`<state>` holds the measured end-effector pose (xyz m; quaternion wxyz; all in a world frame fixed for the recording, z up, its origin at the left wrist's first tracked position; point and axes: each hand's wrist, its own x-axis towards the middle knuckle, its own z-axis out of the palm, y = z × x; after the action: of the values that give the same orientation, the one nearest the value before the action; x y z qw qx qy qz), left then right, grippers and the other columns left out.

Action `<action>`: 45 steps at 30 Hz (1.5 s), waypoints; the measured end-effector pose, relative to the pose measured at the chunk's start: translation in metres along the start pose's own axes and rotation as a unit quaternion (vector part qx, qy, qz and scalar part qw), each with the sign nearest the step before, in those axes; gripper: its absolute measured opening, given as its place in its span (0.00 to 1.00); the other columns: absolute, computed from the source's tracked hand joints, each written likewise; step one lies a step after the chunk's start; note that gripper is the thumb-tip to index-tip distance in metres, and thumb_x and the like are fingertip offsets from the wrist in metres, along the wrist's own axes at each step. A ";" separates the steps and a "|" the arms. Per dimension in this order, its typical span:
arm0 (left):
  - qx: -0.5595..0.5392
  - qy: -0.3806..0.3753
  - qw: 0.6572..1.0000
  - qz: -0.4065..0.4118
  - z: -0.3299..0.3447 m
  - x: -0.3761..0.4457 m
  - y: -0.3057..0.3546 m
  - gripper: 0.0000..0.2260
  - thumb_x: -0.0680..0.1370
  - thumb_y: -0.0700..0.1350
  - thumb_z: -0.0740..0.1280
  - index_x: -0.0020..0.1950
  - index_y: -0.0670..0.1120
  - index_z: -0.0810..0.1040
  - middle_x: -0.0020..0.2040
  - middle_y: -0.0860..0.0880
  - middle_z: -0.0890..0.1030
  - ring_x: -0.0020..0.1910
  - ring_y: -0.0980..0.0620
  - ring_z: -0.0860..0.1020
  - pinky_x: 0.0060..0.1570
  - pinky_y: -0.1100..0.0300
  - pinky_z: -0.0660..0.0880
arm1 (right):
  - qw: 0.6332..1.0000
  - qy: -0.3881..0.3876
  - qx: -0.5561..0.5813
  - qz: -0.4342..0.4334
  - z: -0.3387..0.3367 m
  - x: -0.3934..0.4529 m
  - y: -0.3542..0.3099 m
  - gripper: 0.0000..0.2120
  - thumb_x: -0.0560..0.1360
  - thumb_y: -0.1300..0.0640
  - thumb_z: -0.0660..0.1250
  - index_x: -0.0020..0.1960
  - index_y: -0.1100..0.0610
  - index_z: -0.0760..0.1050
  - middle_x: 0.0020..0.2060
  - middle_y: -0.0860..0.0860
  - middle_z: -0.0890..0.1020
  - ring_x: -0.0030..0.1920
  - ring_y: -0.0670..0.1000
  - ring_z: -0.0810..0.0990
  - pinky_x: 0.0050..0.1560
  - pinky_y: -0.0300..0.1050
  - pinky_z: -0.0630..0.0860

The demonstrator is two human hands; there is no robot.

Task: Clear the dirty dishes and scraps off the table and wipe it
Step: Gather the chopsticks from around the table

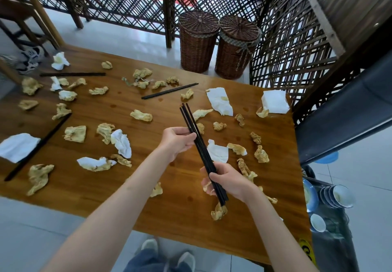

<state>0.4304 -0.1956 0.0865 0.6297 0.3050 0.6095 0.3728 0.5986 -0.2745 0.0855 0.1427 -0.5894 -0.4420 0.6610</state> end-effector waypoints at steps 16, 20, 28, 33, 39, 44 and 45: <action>0.047 -0.012 0.999 -0.007 -0.053 0.116 0.057 0.10 0.72 0.39 0.73 0.48 0.47 0.75 0.45 0.47 0.81 0.42 0.54 0.82 0.40 0.64 0.79 | 0.998 0.051 -0.032 0.013 0.021 0.111 -0.080 0.07 0.80 0.62 0.56 0.51 0.59 0.73 0.37 0.53 0.81 0.33 0.49 0.79 0.40 0.45 0.78; 0.077 -0.049 0.996 -0.008 -0.067 0.164 0.078 0.13 0.72 0.39 0.73 0.54 0.41 0.76 0.46 0.45 0.83 0.43 0.52 0.83 0.48 0.58 0.80 | 0.996 0.083 0.001 0.017 0.029 0.147 -0.104 0.07 0.81 0.62 0.55 0.50 0.58 0.72 0.38 0.53 0.81 0.33 0.49 0.79 0.39 0.44 0.78; 0.329 -0.067 0.936 0.106 -0.066 0.270 0.099 0.08 0.71 0.45 0.74 0.49 0.47 0.82 0.42 0.51 0.83 0.37 0.58 0.81 0.31 0.67 0.75 | 0.974 0.194 0.109 0.050 0.024 0.212 -0.115 0.08 0.81 0.61 0.56 0.51 0.57 0.73 0.40 0.53 0.82 0.35 0.47 0.82 0.31 0.36 0.77; 0.636 0.052 0.738 0.218 -0.059 0.322 0.088 0.08 0.74 0.46 0.71 0.52 0.46 0.82 0.48 0.45 0.82 0.49 0.45 0.80 0.48 0.53 0.79 | 0.960 0.246 0.120 0.057 0.005 0.233 -0.117 0.07 0.80 0.61 0.57 0.50 0.54 0.73 0.41 0.52 0.82 0.36 0.46 0.83 0.31 0.35 0.75; 0.741 0.054 0.624 0.242 -0.045 0.346 0.071 0.11 0.75 0.51 0.69 0.50 0.44 0.79 0.46 0.45 0.82 0.46 0.44 0.81 0.33 0.57 0.68 | 0.960 0.246 0.122 0.060 -0.002 0.246 -0.119 0.06 0.80 0.61 0.58 0.50 0.54 0.73 0.40 0.52 0.82 0.36 0.46 0.83 0.32 0.35 0.76; 0.734 0.057 0.638 0.226 -0.035 0.354 0.066 0.07 0.75 0.44 0.70 0.50 0.41 0.79 0.47 0.43 0.82 0.46 0.41 0.81 0.33 0.56 0.68 | 0.962 0.241 0.112 0.055 -0.001 0.249 -0.116 0.06 0.80 0.60 0.58 0.50 0.53 0.73 0.40 0.50 0.82 0.37 0.46 0.83 0.33 0.35 0.77; 0.721 0.056 0.656 0.213 -0.034 0.355 0.067 0.05 0.75 0.41 0.69 0.50 0.41 0.79 0.47 0.42 0.81 0.46 0.41 0.80 0.33 0.55 0.68 | 0.962 0.242 0.112 0.055 -0.001 0.249 -0.115 0.06 0.80 0.60 0.59 0.50 0.52 0.73 0.40 0.50 0.82 0.36 0.46 0.83 0.32 0.34 0.77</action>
<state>0.3825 0.1371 -0.0514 0.0795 0.7635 0.6394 -0.0435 0.4955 -0.0318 0.0098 0.2739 -0.7355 -0.2842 0.5507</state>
